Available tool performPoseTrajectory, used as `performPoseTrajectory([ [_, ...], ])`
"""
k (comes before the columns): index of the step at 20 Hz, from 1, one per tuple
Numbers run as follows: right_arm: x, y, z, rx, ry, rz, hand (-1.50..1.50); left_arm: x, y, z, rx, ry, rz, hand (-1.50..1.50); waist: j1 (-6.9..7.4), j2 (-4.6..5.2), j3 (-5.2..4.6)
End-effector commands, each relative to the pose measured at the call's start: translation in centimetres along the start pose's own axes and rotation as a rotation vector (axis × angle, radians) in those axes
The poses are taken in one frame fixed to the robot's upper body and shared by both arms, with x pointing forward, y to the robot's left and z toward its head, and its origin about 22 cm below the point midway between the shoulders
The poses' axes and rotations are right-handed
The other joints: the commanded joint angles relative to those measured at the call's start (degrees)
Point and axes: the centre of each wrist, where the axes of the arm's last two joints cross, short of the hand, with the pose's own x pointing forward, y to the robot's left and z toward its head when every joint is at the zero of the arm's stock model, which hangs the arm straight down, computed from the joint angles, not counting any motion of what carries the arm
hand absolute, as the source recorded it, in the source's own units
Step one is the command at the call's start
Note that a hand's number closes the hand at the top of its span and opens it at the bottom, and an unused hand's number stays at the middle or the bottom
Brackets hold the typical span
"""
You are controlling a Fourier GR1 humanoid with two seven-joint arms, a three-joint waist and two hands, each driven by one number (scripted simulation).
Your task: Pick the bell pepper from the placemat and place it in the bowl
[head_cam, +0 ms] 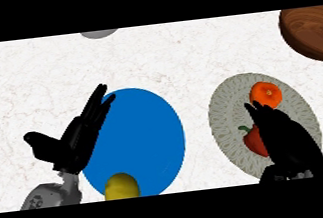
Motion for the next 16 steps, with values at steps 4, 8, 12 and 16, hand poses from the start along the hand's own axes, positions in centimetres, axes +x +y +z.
performPoseTrajectory([
  [4,0.0,1.2,-2.6,-0.004,0.094,0.031,-1.50,0.2,0.5,-0.9,0.006,0.003,0.010,0.00,-0.08,0.05,0.01],
  [8,0.3,1.7,-1.0,-0.022,0.100,0.011,-1.50,0.0,0.4,-0.2,0.009,0.011,0.005,0.00,-0.18,-0.03,0.01],
  [12,-1.9,0.7,-2.2,-0.030,0.088,0.003,-1.50,-0.2,0.0,0.8,0.001,-0.011,-0.009,0.00,-0.17,-0.02,0.01],
  [16,-0.5,3.2,-3.2,-0.016,0.090,0.004,-1.50,-0.3,-0.1,-1.5,0.000,-0.001,-0.003,0.00,-0.25,0.03,0.01],
])
